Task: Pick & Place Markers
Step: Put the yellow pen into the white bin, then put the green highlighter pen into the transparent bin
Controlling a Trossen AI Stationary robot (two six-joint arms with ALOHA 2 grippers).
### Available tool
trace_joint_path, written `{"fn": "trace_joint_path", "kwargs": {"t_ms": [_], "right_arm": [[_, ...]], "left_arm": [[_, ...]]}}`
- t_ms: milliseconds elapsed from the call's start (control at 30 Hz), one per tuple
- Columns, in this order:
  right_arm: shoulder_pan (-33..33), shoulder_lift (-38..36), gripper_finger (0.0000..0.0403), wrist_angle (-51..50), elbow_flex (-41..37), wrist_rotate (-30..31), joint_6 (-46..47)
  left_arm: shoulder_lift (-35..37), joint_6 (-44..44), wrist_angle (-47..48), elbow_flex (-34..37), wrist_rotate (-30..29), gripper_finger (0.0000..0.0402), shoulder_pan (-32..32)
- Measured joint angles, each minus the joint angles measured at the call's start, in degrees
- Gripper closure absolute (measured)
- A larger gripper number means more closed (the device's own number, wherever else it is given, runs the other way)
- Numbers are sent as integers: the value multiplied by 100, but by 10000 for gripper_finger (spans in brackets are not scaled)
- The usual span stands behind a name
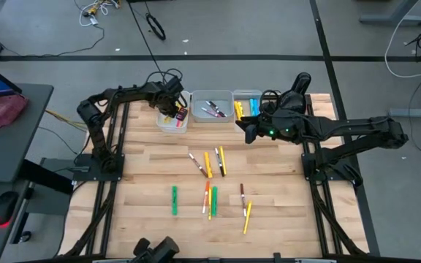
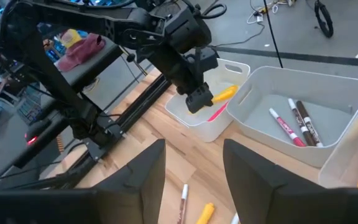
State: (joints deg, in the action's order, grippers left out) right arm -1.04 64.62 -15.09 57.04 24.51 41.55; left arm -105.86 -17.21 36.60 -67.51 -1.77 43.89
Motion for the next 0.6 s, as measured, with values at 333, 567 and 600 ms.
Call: {"fn": "trace_joint_path", "kwargs": {"t_ms": [333, 567, 600], "right_arm": [[-133, 0, 241, 4, 0, 5, -1356], [-402, -147, 241, -91, 9, -476, -2517], [-454, -195, 241, -170, 9, -604, -2713]], "left_arm": [[256, -643, 413, 0, 879, 243, 196], [1240, -1745, 475, 0, 1457, 219, -56], [1433, -1893, 464, 0, 1375, 220, -159]]}}
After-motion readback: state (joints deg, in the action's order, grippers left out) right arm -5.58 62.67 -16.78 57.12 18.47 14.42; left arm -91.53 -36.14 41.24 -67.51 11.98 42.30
